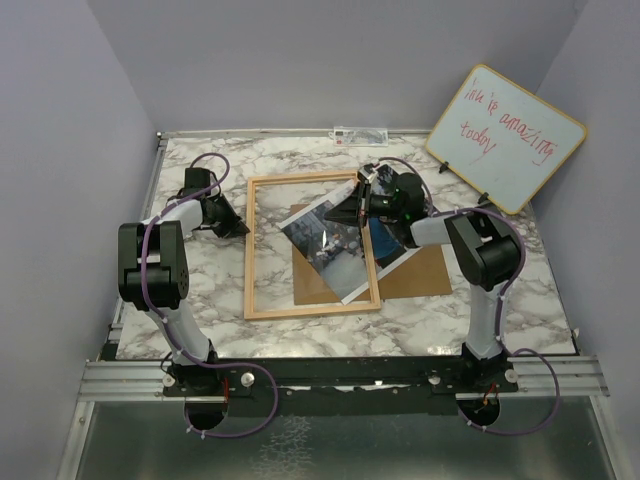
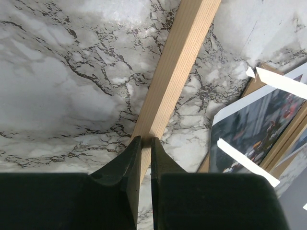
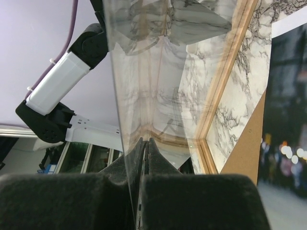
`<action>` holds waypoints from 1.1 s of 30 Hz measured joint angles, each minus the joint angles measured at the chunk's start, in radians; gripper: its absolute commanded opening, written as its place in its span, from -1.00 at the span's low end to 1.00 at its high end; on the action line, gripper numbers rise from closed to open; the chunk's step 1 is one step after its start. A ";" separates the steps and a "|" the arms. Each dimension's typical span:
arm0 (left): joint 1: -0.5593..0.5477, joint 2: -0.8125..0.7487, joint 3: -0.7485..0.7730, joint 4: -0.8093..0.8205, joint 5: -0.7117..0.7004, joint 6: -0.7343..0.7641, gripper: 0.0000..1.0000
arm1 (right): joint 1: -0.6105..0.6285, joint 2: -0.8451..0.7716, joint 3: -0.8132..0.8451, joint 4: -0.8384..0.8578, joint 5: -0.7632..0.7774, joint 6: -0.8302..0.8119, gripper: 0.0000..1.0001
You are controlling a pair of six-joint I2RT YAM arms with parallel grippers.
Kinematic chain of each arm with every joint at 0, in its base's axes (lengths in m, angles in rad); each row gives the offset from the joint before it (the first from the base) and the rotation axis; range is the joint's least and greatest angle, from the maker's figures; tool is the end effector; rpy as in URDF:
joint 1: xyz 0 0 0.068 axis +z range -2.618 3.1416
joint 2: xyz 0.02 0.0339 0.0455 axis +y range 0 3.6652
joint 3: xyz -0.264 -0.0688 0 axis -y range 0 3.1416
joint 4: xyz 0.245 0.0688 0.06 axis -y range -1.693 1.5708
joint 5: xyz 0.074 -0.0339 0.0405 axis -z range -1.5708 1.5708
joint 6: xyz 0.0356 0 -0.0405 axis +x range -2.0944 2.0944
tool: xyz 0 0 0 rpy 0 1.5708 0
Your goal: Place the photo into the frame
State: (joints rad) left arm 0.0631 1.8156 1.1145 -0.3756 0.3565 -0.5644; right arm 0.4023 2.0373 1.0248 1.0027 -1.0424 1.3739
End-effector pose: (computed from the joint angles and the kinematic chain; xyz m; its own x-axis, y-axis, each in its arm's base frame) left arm 0.3609 0.0104 0.1629 -0.7991 -0.5528 -0.2363 -0.3804 0.7693 -0.5133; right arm 0.3665 0.1894 0.1724 -0.9746 0.1226 -0.1873 -0.1852 0.0284 0.9823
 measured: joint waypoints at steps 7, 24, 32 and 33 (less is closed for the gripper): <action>0.000 0.000 0.000 0.000 0.000 0.000 -0.82 | 0.011 0.030 0.025 0.002 0.001 0.015 -0.99; 0.000 0.000 0.000 0.000 0.000 0.000 -0.82 | 0.024 0.033 0.037 0.018 0.000 0.025 -0.99; 0.000 0.000 0.000 0.000 0.000 0.000 -0.82 | 0.031 0.034 0.042 0.023 0.000 0.026 -0.99; 0.000 0.000 0.000 0.000 0.000 0.000 -0.82 | 0.032 0.035 0.044 0.025 0.000 0.026 -0.99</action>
State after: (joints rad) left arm 0.0631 1.8156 1.1145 -0.3752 0.3565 -0.5640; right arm 0.4343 2.0724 1.0691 1.0279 -1.0428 1.3998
